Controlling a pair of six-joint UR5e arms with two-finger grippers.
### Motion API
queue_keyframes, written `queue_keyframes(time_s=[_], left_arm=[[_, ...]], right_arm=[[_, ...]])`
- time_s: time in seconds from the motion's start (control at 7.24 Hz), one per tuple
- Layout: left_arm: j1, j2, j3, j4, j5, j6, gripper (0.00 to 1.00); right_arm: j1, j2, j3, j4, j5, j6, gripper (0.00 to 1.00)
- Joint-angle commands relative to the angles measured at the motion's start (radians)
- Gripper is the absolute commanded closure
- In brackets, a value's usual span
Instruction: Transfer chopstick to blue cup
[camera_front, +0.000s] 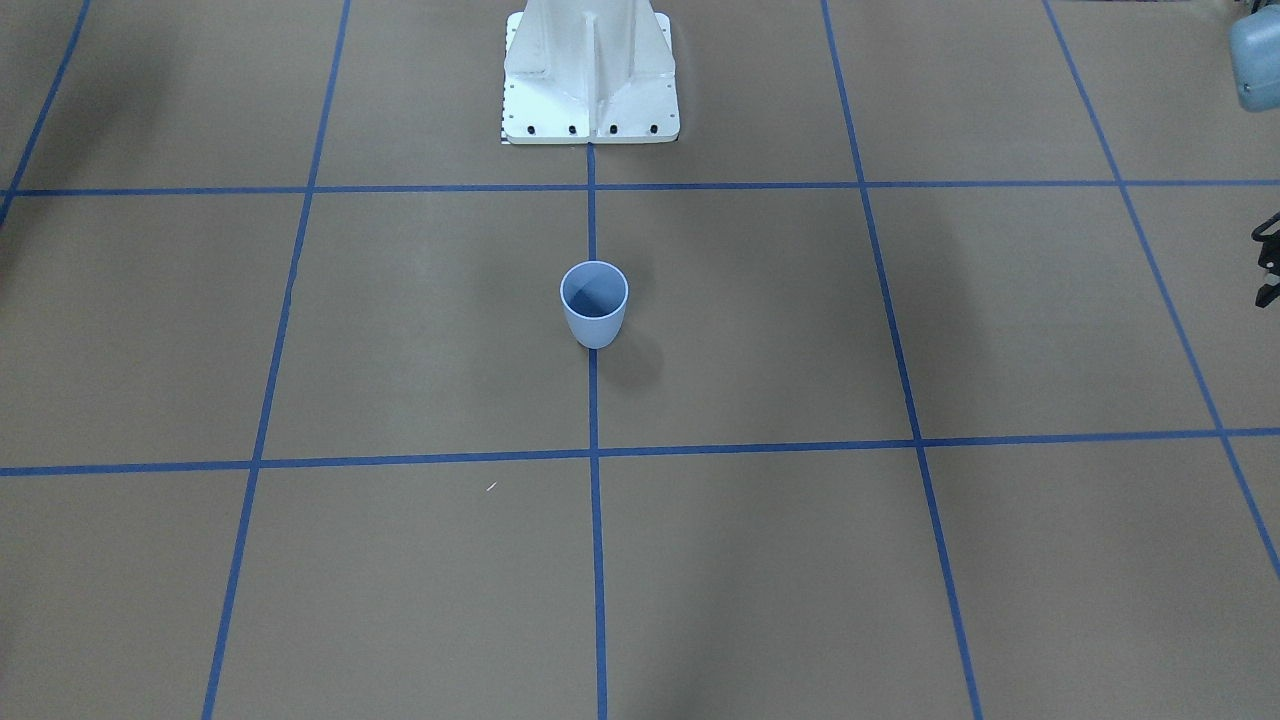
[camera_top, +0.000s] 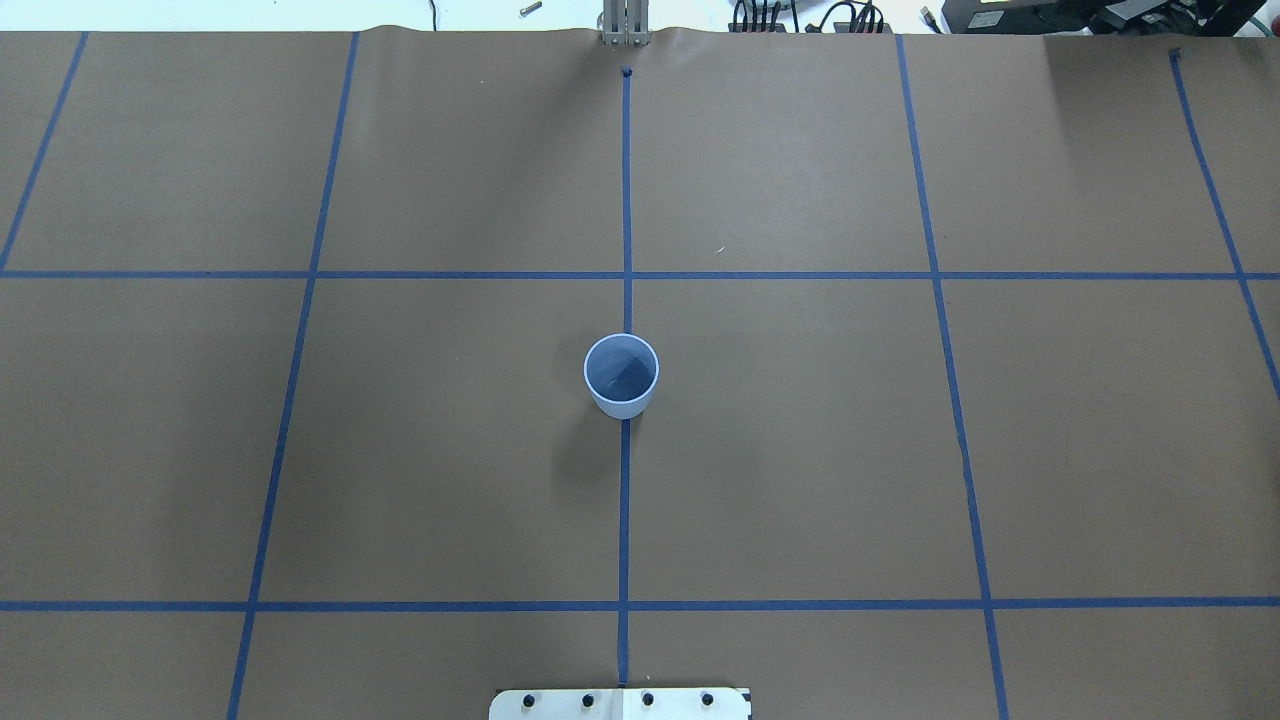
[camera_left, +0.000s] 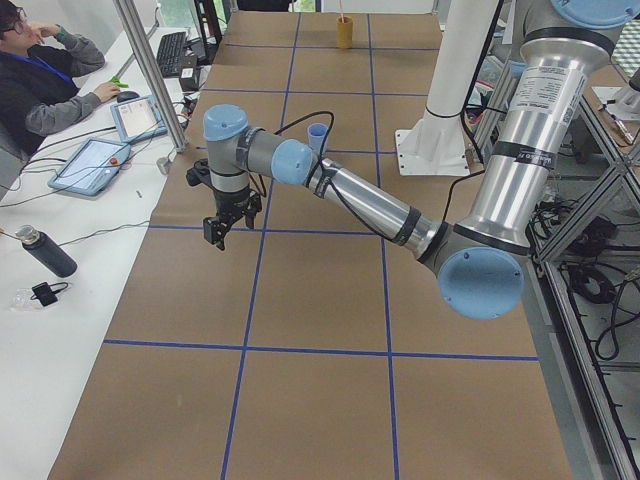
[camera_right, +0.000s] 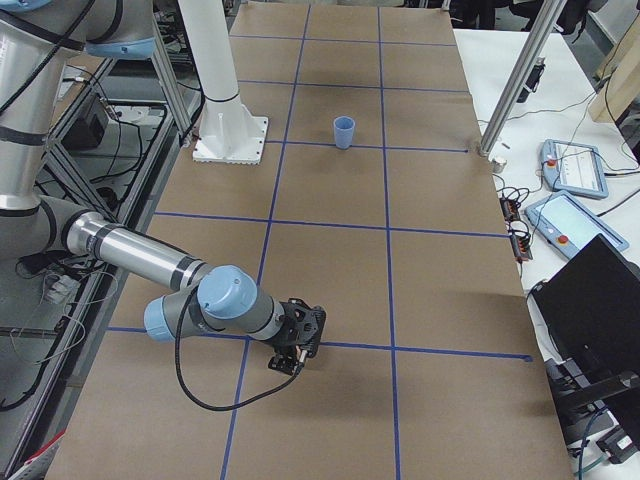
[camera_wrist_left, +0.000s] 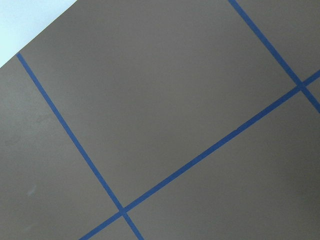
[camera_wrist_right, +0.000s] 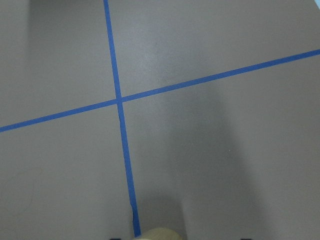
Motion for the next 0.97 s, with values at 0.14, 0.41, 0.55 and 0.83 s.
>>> queue_keyframes(time_s=[0.14,0.41,0.55,0.83], left_arm=[[0.001,0.000,0.000,0.000,0.000,-0.002,0.02],[0.001,0.000,-0.003,0.000,0.000,-0.002,0.02],[0.001,0.000,-0.003,0.000,0.000,0.000,0.02],[-0.001,0.005,-0.009,0.000,0.000,0.000,0.02]], right_arm=[[-0.007,0.024,-0.030,0.000,0.007,0.003,0.17],[-0.016,0.030,-0.033,0.000,0.014,0.006,0.57],[-0.016,0.030,-0.033,0.000,0.017,0.006,0.60],[-0.017,0.030,-0.033,0.000,0.022,0.006,0.69]])
